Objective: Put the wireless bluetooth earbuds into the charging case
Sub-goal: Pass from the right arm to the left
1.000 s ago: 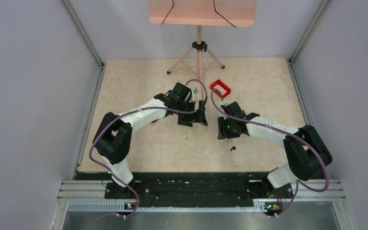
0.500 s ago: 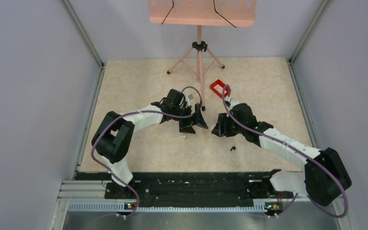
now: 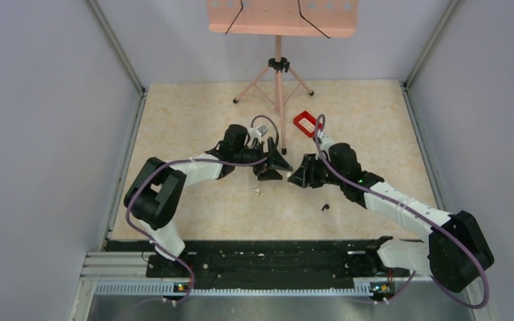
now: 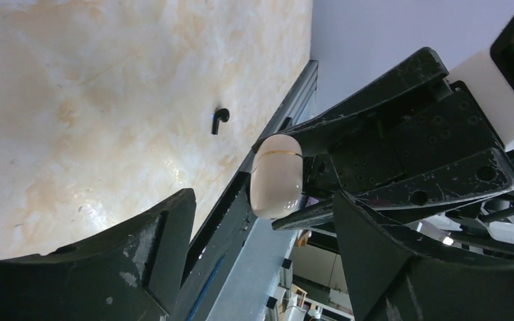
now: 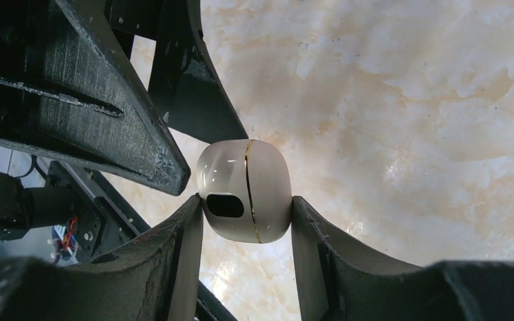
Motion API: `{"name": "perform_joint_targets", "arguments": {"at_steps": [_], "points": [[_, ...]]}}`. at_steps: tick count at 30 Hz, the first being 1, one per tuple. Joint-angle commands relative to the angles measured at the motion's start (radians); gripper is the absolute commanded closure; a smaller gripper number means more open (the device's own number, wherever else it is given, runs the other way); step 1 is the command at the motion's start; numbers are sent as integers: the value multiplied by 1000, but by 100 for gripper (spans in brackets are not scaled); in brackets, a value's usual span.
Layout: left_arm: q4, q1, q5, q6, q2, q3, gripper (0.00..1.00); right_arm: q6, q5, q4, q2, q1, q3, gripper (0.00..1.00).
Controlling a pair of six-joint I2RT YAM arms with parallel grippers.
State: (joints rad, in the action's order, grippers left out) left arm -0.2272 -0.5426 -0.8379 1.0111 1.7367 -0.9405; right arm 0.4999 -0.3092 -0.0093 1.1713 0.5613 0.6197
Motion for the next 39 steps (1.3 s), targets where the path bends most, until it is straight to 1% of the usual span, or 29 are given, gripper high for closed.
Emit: {"name": "perform_joint_targets", "arguments": {"at_steps": [1,2,4,6,8,9,11,13,16,17,18,19,20,21,22,23,25,29,33,39], "points": [[-99,-16,-47,20,-21,-9,22,8,-26,63,-23,14,19,64],[-93,-23,-51,11,-18,-19,22,9,-26,61,-20,15,22,64],[-13,-35,-43,-39,-5,-56,24,9,-25,59,-17,14,26,64],[48,-44,-30,-75,4,-83,32,12,-27,60,-14,15,29,64],[56,-45,-28,-77,7,-85,40,13,-29,61,-14,15,32,64],[59,-45,-25,-77,10,-86,47,13,-32,60,-16,14,32,64],[65,-46,-22,-80,12,-86,55,11,-34,58,-21,14,32,64],[68,-46,-24,-81,17,-87,65,10,-33,54,-25,13,34,64],[70,-46,-24,-82,20,-90,76,16,-42,53,-29,14,33,63],[72,-46,-25,-82,19,-91,82,18,-51,55,-28,14,34,58],[75,-47,-29,-84,18,-95,88,22,-59,51,-27,14,38,50],[79,-46,-31,-86,16,-100,98,26,-66,42,-29,14,44,43],[89,-44,-38,-95,15,-104,100,31,-74,29,-32,13,54,39],[96,-39,-49,-109,12,-107,100,33,-90,15,-40,7,64,32],[97,-34,-61,-120,6,-107,100,39,-115,-12,-48,-5,75,30],[97,-28,-76,-135,-2,-105,100,49,-153,-27,-61,-25,79,29],[88,-13,-126,-163,-17,-101,100,98,-232,-2,-100,-87,61,28],[77,8,-236,-205,-53,-112,100,233,-362,107,-183,-227,-15,29],[60,8,-282,-207,-73,-131,100,243,-382,116,-196,-239,-26,30],[-79,8,-299,-105,-89,-110,100,258,-406,171,-177,-240,-41,30]]}}
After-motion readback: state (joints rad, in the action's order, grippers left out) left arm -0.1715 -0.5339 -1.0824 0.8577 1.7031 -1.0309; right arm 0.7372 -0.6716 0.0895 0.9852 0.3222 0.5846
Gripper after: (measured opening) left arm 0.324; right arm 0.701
